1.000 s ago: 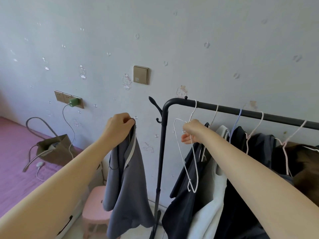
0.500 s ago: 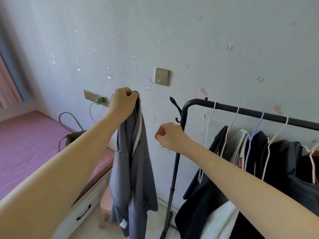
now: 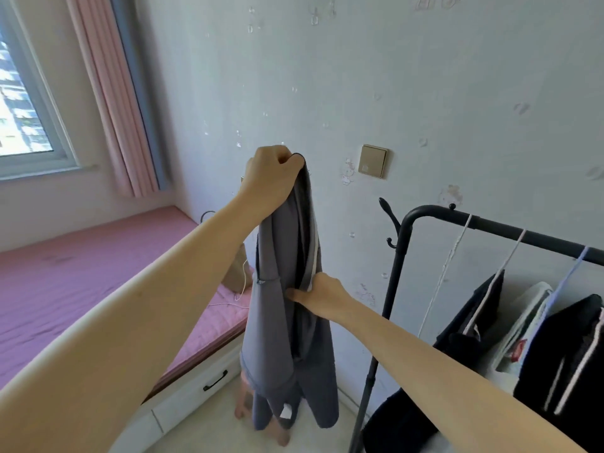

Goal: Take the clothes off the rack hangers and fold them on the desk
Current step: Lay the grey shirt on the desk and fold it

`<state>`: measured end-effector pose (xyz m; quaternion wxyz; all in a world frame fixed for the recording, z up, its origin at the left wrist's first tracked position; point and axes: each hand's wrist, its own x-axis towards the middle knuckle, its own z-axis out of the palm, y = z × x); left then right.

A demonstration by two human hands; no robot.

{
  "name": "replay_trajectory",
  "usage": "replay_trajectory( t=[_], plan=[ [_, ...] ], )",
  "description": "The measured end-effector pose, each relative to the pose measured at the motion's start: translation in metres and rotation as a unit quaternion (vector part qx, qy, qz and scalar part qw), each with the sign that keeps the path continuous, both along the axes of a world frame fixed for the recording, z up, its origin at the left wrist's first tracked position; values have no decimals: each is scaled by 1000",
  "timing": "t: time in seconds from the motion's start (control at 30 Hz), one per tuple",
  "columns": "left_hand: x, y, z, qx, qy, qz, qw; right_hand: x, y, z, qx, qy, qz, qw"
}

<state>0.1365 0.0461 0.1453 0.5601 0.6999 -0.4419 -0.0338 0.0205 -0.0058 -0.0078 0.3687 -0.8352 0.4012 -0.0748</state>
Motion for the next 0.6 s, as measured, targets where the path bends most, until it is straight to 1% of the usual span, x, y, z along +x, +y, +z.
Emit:
replay_trajectory(
  t=[0.1,0.23,0.37,0.5,0.6],
  plan=[
    [-4,17,4,-3,-15,20,1000,2,-1,-1,-6,-10,14,1000],
    [4,50,0,1,-14,90,996,1,0,5,5,-19,27,999],
    [23,98,-22,4,12,183,983,-1,5,7,-49,-22,39,998],
    [32,160,-51,15,22,257,966,6,14,6,-60,-76,58,994],
    [31,218,-71,17,38,323,945,21,35,6,-87,-124,100,983]
  ],
)
